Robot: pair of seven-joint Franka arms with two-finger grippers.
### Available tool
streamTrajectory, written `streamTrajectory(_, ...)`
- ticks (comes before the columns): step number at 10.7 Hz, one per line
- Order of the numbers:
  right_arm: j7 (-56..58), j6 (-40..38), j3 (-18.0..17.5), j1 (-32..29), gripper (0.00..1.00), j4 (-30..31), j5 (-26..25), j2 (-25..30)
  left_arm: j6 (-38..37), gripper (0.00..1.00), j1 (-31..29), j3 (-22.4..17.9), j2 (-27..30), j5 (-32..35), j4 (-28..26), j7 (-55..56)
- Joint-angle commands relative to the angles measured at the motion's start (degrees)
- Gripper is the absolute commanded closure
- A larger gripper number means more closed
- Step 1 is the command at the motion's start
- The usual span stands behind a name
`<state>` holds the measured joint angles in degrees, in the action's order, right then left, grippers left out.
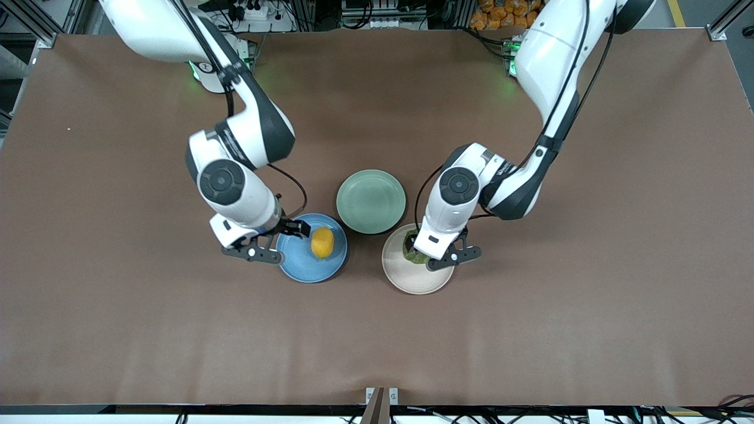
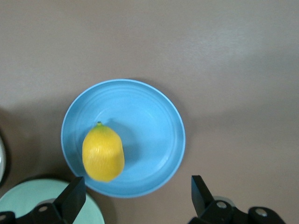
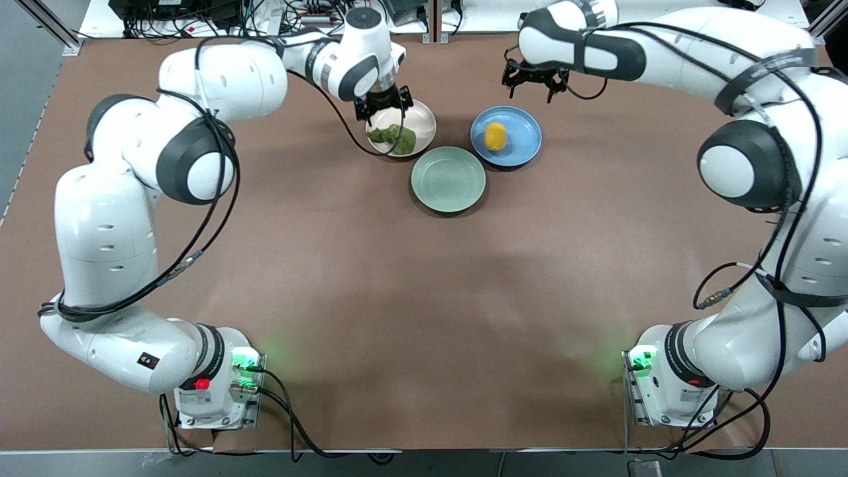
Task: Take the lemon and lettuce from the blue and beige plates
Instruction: 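Close the right gripper on the lemon while the left gripper grasps the lettuce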
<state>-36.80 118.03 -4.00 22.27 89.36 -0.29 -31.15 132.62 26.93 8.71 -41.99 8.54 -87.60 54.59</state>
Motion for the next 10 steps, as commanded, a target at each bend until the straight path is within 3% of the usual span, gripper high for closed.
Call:
streamTrajectory(1,-1.44,1.59,0.22,0.41,0.00,-3.39,-1.03,-4.25,0.09,0.04,1.37,-0.71,-1.86,1.66,1.38,2.97)
streamTrajectory(3,-1.70,1.94,0.22,0.67,0.00,-4.63,-0.85,-6.81,0.96,0.12,1.72,-0.80,-2.75,1.66,1.38,3.24)
streamTrajectory(5,-4.23,4.48,0.22,0.93,0.00,-4.63,-0.24,-8.13,1.15,0.34,1.63,-0.80,-3.36,1.66,1.38,3.06)
streamTrajectory(8,-9.42,8.60,0.13,2.16,0.00,-4.63,-0.15,-11.29,1.15,0.36,1.72,-0.80,-3.98,1.66,1.38,3.06)
streamTrajectory(10,-11.10,9.59,0.13,3.56,0.00,-4.63,-0.06,-12.00,1.15,0.48,1.63,-0.80,-3.98,1.57,1.38,2.97)
